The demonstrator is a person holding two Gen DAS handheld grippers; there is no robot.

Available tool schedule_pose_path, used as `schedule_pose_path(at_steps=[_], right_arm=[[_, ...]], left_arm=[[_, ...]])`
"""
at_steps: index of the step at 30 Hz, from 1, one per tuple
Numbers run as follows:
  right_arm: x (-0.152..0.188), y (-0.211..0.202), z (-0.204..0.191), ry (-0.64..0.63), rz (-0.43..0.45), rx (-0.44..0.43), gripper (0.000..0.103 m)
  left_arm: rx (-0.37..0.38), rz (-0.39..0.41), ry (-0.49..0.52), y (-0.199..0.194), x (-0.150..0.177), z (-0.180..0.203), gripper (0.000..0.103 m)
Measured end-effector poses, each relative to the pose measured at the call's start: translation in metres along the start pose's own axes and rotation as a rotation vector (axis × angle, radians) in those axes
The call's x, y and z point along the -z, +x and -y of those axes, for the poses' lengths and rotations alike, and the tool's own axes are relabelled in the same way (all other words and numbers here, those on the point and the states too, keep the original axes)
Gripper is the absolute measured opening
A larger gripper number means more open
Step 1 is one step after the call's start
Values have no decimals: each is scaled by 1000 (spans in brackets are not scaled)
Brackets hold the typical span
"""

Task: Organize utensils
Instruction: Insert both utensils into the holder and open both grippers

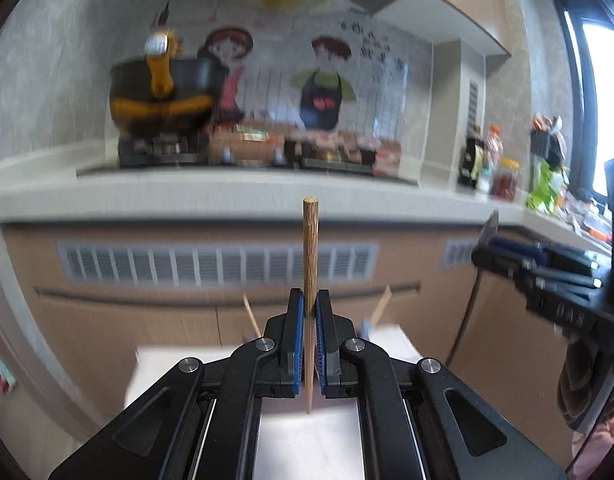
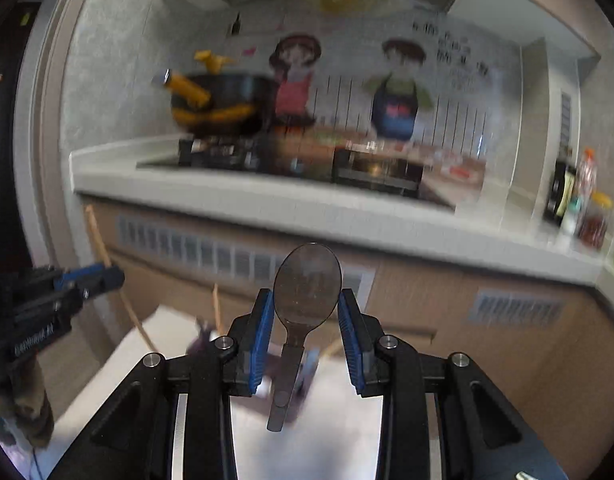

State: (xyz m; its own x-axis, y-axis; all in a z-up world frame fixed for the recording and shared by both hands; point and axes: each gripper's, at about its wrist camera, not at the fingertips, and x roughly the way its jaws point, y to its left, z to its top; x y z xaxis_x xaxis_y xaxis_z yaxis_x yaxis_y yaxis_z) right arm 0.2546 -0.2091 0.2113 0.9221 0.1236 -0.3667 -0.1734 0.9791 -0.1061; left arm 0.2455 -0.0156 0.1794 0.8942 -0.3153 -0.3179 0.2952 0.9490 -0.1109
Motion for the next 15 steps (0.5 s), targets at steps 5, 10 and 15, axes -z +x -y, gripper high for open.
schedule_pose_path(at_steps=[5, 10, 15], right_arm=[[-26, 46, 2, 8, 39, 17, 30], [-4, 95, -5, 1, -23, 9, 30], [31, 141, -2, 10, -135, -9, 30]], left_arm=[[-2, 37, -7, 31, -33, -13, 6], [10, -7, -29, 77, -30, -25, 6], [31, -119, -61, 126, 5, -38, 6]])
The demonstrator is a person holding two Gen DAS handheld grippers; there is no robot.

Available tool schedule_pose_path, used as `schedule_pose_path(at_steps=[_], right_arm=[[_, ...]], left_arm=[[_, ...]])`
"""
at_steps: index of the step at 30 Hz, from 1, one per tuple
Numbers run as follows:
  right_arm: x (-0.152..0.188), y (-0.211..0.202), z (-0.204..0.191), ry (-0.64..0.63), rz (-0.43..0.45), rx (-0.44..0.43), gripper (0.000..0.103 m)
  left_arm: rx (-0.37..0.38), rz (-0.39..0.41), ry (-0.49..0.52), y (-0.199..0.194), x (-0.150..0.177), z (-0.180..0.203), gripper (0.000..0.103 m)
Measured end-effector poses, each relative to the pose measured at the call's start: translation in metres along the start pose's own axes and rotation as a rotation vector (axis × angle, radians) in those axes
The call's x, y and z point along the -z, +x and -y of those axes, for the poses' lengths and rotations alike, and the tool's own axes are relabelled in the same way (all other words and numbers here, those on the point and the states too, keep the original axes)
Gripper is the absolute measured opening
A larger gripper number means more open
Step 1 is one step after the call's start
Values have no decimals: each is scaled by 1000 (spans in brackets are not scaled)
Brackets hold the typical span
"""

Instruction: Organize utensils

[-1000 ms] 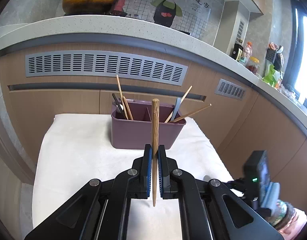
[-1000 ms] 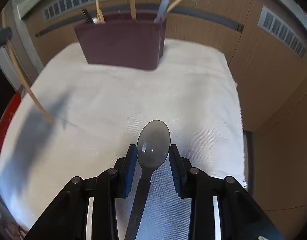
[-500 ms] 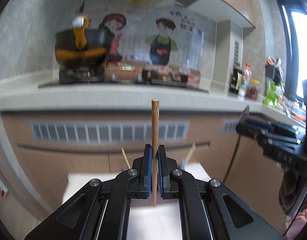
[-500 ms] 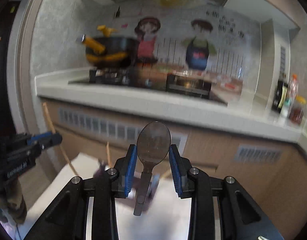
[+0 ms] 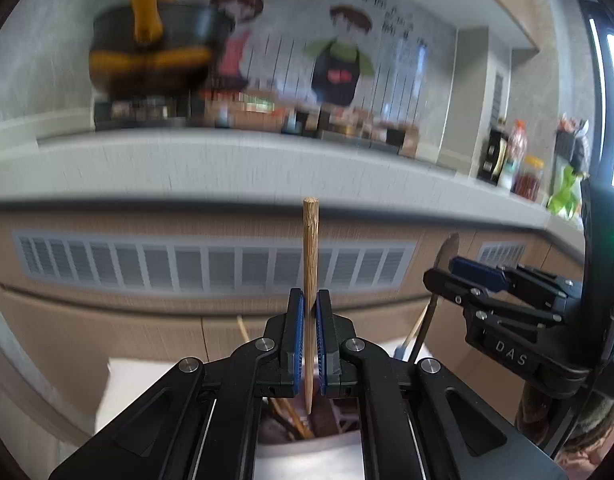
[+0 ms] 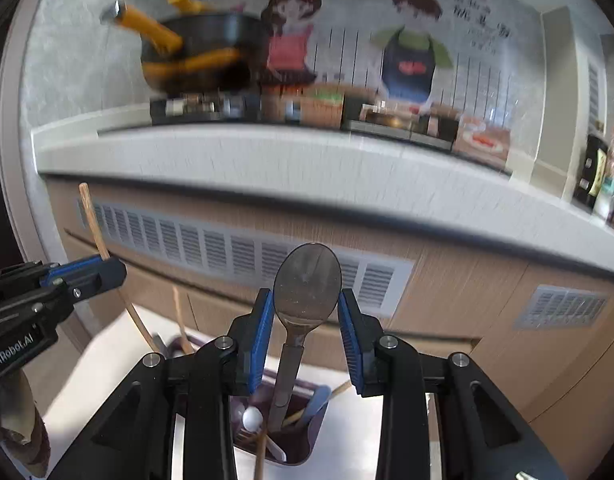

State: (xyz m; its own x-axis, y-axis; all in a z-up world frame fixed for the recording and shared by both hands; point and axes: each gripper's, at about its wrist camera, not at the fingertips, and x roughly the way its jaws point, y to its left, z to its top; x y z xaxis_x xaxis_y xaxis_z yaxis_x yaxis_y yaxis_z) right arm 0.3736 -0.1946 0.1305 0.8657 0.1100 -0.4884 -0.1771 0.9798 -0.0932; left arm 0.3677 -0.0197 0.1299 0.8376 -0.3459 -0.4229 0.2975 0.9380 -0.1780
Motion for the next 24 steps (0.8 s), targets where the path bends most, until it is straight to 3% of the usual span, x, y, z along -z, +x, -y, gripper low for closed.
schedule_pose_path(at_steps=[8, 10, 11, 15, 17, 20, 24], right_arm=[[31, 48, 0, -7, -188, -91, 35], [36, 54, 4, 20, -248, -128, 54], [38, 53, 7, 35, -250, -138, 57], [40, 34, 13, 58, -210, -126, 64], [42, 17, 17, 69, -182, -119, 70], [51, -12, 18, 77, -130, -90, 80], [74, -55, 17, 123, -76, -76, 86]], left_arm=[[26, -158, -37, 56, 38, -6, 8], [30, -191, -53, 62, 43, -7, 9], [29, -201, -59, 64, 44, -7, 11], [14, -189, -74, 51, 47, -10, 43], [4, -170, -68, 37, 50, -8, 51], [-29, -142, -49, 11, 60, -2, 72], [-95, -123, -31, -31, 84, 5, 86]])
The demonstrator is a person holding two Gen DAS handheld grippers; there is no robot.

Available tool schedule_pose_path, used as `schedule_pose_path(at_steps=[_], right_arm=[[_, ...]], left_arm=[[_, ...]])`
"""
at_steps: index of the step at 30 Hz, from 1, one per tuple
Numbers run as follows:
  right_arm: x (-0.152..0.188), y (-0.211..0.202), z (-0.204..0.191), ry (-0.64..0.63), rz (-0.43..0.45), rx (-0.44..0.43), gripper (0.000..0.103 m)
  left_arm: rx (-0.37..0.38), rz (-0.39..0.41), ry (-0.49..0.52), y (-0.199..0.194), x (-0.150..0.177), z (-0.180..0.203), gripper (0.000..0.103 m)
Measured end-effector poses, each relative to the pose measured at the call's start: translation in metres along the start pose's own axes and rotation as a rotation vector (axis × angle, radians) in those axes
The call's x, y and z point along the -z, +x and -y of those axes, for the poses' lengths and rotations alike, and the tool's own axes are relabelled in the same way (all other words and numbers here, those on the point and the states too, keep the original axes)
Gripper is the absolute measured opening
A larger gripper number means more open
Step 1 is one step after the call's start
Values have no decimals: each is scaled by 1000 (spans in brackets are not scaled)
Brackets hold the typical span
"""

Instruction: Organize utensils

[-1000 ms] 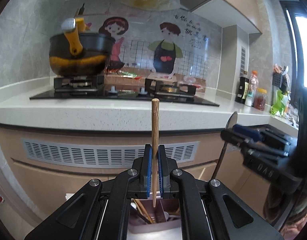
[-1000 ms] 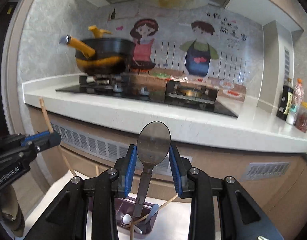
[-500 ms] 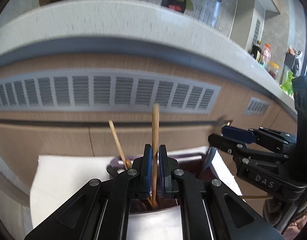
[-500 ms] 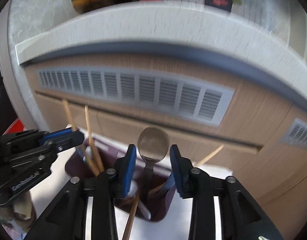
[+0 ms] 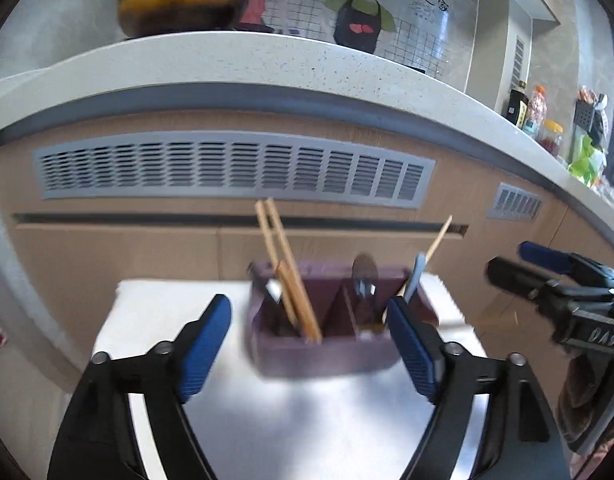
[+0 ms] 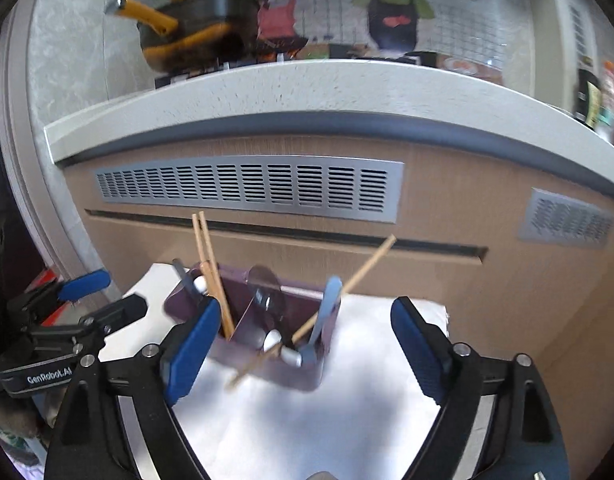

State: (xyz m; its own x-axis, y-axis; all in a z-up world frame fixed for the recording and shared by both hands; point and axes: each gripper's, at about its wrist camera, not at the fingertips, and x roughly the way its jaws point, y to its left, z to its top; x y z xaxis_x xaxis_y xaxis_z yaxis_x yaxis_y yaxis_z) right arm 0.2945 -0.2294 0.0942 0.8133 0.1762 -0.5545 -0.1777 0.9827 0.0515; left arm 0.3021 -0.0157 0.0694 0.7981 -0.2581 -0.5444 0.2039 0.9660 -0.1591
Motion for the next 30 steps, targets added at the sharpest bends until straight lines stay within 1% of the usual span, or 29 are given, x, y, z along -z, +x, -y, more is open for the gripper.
schedule_pose_path(at_steps=[1, 3, 5, 7, 9, 11, 14, 17, 20, 23, 26, 30], right_arm=[[7, -9, -1, 9, 10, -1, 87], [18, -22, -3, 18, 22, 4, 87], [33, -38, -6, 34, 37, 10, 88], [53, -54, -9, 51, 49, 7, 94], [73, -67, -12, 59, 57, 17, 97], [98, -78, -17, 63, 57, 43, 98], [127, -87, -20, 70, 35, 71, 98], [149, -99, -22, 81, 50, 129, 98], [163, -113, -25, 80, 75, 167, 99], [172, -122, -32, 47, 90, 183, 100], [181, -128, -38, 21, 97, 199, 100], [185, -131, -34, 40, 96, 205, 100]], left_arm=[[-12, 0, -1, -8, 7, 0, 88], [-42, -6, -5, -25, 25, 0, 96], [-74, -10, -9, -43, 45, 2, 100], [-102, 1, -1, -57, 61, 5, 101], [-134, 33, 16, -75, 80, 9, 103], [-162, 67, 37, -90, 99, 15, 103], [-191, 96, 62, -108, 121, 25, 103], [-183, 111, 46, -122, 139, 32, 103], [-197, 90, 50, -128, 151, 41, 103], [-191, 71, 73, -132, 163, 49, 103], [-165, 45, 59, -134, 167, 49, 103], [-171, 56, 57, -140, 168, 50, 103]])
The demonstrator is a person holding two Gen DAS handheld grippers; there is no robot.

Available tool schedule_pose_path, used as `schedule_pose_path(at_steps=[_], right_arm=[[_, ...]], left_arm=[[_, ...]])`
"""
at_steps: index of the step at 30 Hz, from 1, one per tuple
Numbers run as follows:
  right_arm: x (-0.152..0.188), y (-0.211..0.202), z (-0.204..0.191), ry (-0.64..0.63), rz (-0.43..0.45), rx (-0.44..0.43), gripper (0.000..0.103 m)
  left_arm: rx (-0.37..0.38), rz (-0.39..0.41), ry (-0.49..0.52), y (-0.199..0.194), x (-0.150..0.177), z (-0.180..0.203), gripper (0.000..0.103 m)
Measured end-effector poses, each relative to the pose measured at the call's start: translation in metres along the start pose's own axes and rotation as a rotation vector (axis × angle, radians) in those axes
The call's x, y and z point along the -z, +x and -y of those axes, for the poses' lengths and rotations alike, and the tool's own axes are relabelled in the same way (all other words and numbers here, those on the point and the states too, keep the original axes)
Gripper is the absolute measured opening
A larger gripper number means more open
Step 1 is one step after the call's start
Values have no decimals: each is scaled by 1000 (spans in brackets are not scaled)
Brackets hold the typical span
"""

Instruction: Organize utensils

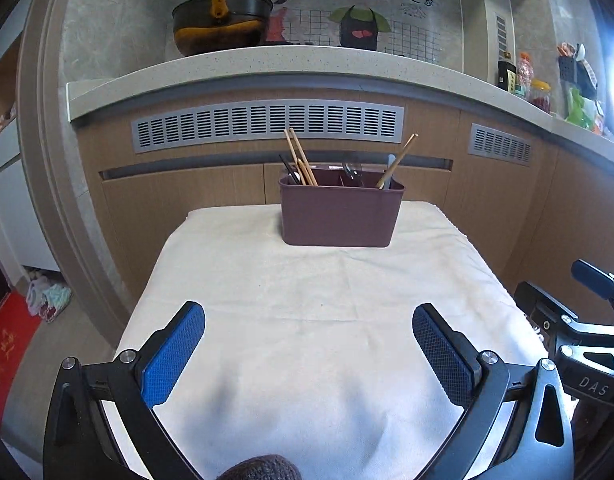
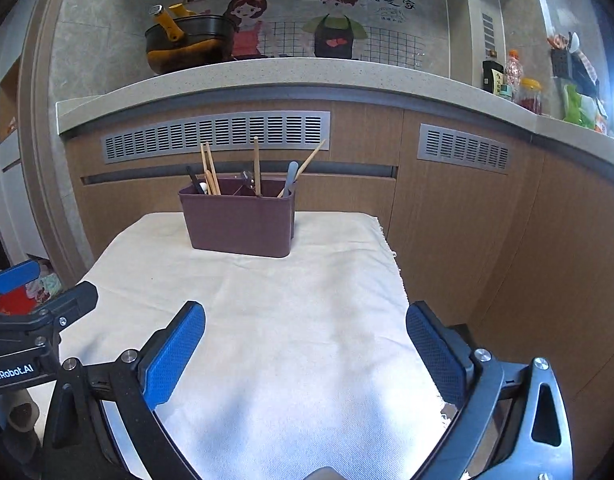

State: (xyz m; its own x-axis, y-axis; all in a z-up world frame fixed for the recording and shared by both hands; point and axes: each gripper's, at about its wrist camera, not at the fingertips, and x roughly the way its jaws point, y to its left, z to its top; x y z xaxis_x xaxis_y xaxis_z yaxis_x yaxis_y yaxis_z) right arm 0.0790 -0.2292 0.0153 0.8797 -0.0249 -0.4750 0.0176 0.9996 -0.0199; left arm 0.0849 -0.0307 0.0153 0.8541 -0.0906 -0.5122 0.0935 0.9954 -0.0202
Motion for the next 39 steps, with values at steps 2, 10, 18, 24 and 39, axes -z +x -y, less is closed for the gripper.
schedule_pose_path(at_steps=[2, 10, 18, 24, 39], right_arm=[[0, 2, 2, 4, -7, -4, 100], [3, 2, 3, 8, -19, -13, 100], [5, 3, 3, 12, -24, -14, 100], [4, 3, 4, 8, -20, -16, 100], [3, 1, 5, 7, -16, -17, 100]], left_arm=[[4, 0, -4, -1, 0, 0, 103], [3, -14, -9, 0, 0, -2, 103], [3, -16, -3, 1, 1, -2, 103], [6, -21, 5, 1, 3, -1, 103], [5, -23, 10, 1, 3, -1, 103]])
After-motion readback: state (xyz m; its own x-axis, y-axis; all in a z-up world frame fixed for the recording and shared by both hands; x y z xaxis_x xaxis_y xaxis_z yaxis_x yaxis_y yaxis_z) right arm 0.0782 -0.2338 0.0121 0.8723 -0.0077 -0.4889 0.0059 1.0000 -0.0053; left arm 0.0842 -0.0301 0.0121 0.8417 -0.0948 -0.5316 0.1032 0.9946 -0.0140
